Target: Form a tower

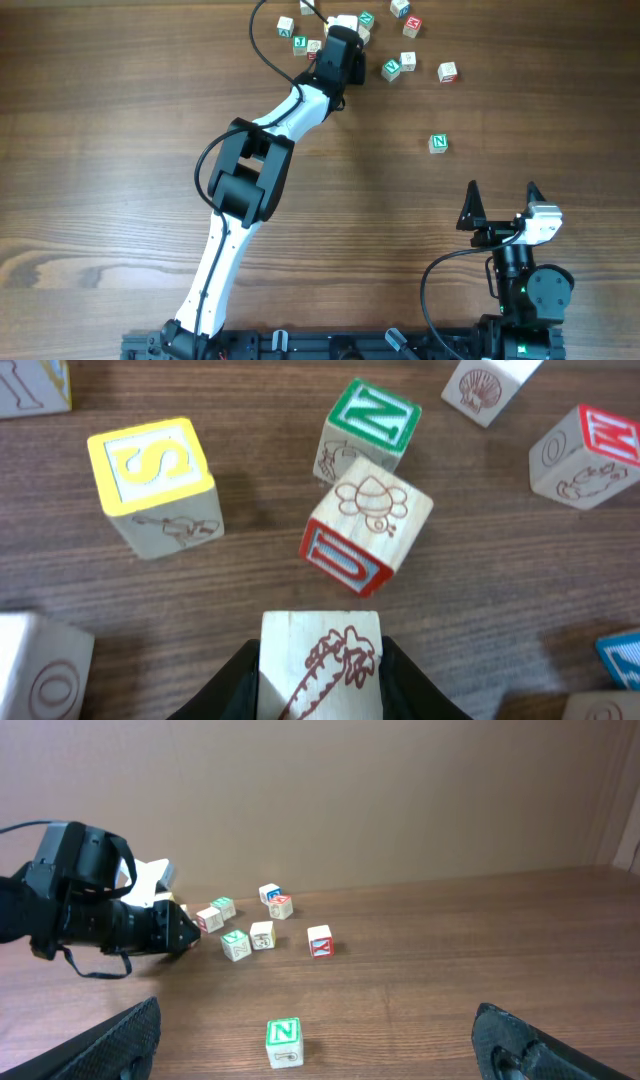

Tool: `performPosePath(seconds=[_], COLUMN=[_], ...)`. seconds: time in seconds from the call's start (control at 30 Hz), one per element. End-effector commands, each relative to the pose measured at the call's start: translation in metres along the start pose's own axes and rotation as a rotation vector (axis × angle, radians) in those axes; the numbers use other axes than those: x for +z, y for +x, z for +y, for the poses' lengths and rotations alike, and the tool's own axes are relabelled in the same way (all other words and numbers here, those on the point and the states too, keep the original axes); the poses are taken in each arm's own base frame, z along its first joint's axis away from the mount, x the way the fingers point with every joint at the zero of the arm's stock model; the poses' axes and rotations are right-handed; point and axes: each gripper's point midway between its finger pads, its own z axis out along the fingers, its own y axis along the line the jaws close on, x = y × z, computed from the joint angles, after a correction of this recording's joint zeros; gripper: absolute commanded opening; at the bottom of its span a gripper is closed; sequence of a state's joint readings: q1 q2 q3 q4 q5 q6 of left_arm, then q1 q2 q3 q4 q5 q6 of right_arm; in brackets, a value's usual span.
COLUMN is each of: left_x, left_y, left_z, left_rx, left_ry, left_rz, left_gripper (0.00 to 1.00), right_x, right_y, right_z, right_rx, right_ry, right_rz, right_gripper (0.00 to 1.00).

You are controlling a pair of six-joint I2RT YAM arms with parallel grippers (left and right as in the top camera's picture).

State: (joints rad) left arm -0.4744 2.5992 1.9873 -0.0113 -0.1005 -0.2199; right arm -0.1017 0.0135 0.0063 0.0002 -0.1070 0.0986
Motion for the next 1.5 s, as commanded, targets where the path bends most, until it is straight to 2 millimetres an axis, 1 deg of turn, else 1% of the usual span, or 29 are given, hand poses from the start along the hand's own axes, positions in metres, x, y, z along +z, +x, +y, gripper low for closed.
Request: performPosePath(seconds=[0.0, 0.1, 0.13, 0.17, 0.23, 0.27, 0.3, 0.4, 0.47, 0.53, 0.6, 0.67, 0.7, 0.77, 0.83, 0.93, 1.03, 1.1, 1.17, 1.23, 1.27, 1.33, 1.37, 1.47], left_x=[-0.044, -0.078, -0.097, -0.110, -0.128, -0.134, -0.139, -0.147, -0.154, -0.163, -0.169, -0.170, -0.167, -0.163, -0.154, -0.149, -0.148, -0.145, -0.141, -0.134, -0.130, -0.126, -0.123, -0.119], left_y=[-0.060, -0.084, -0.092, -0.097, -0.098, -0.094, -0.086, -0.043, -0.021, -0.001, 0.017, 0.035, 0.043, 0.055, 0.070, 0.084, 0.088, 0.081, 0.068, 0.050, 0.043, 0.035, 0.030, 0.026], left_z=[-0.017, -0.035, -0.050, -0.062, -0.081, -0.090, -0.099, -0.126, -0.143, -0.166, -0.184, -0.200, -0.203, -0.207, -0.203, -0.198, -0.196, -0.198, -0.201, -0.199, -0.193, -0.178, -0.163, -0.134], left_rx=[-0.002, 0.009, 0.020, 0.029, 0.015, -0.010, -0.038, -0.130, -0.154, -0.131, -0.098, -0.068, -0.057, -0.042, -0.055, -0.084, -0.082, -0.091, -0.081, 0.014, 0.047, 0.051, 0.033, -0.016], left_ry=[0.017, 0.036, 0.055, 0.069, 0.093, 0.102, 0.109, 0.109, 0.109, 0.125, 0.142, 0.154, 0.147, 0.140, 0.120, 0.093, 0.085, 0.099, 0.128, 0.163, 0.163, 0.144, 0.131, 0.150], left_rz=[-0.078, -0.080, -0.080, -0.079, -0.063, -0.043, -0.016, 0.120, 0.183, 0.226, 0.255, 0.277, 0.284, 0.299, 0.326, 0.363, 0.367, 0.344, 0.297, 0.233, 0.214, 0.210, 0.228, 0.295], left_gripper=[0.31, 0.33, 0.33, 0.33, 0.33, 0.33, 0.33, 0.32, 0.31, 0.31, 0.32, 0.35, 0.36, 0.36, 0.35, 0.33, 0.34, 0.38, 0.48, 0.57, 0.61, 0.63, 0.63, 0.64], right_x=[0.000, 0.000, 0.000, 0.000, 0.000, 0.000, 0.000, 0.000, 0.000, 0.000, 0.000, 0.000, 0.000, 0.000, 0.000, 0.000, 0.000, 0.000, 0.000, 0.000, 0.000, 0.000, 0.000, 0.000], right_y=[-0.002, -0.002, -0.002, -0.002, -0.002, -0.002, -0.002, -0.002, -0.002, -0.002, -0.002, -0.002, -0.002, -0.002, -0.002, -0.002, -0.002, -0.002, -0.002, -0.002, -0.002, -0.002, -0.002, -0.002], right_z=[-0.003, -0.003, -0.003, -0.003, -0.003, -0.003, -0.003, -0.003, -0.003, -0.003, -0.003, -0.003, -0.003, -0.003, -0.003, -0.003, -0.003, -0.003, -0.003, -0.003, -0.003, -0.003, -0.003, -0.003], right_rx=[-0.019, -0.019, -0.019, -0.019, -0.019, -0.019, -0.019, -0.019, -0.019, -0.019, -0.019, -0.019, -0.019, -0.019, -0.019, -0.019, -0.019, -0.019, -0.019, -0.019, -0.019, -0.019, -0.019, -0.019], right_ry=[0.014, 0.014, 0.014, 0.014, 0.014, 0.014, 0.014, 0.014, 0.014, 0.014, 0.014, 0.014, 0.014, 0.014, 0.014, 0.014, 0.014, 0.014, 0.014, 0.014, 0.014, 0.014, 0.014, 0.014], right_rz=[-0.011, -0.011, -0.011, -0.011, -0.011, -0.011, -0.011, -0.011, -0.011, -0.011, -0.011, -0.011, -0.011, -0.011, -0.011, -0.011, -0.011, -0.011, -0.011, -0.011, -0.011, -0.011, -0.011, -0.011], right_gripper=[1.00, 1.00, 1.00, 1.00, 1.00, 1.00, 1.00, 1.00, 1.00, 1.00, 1.00, 1.00, 1.00, 1.00, 1.00, 1.00, 0.99, 1.00, 1.00, 1.00, 1.00, 1.00, 1.00, 0.99])
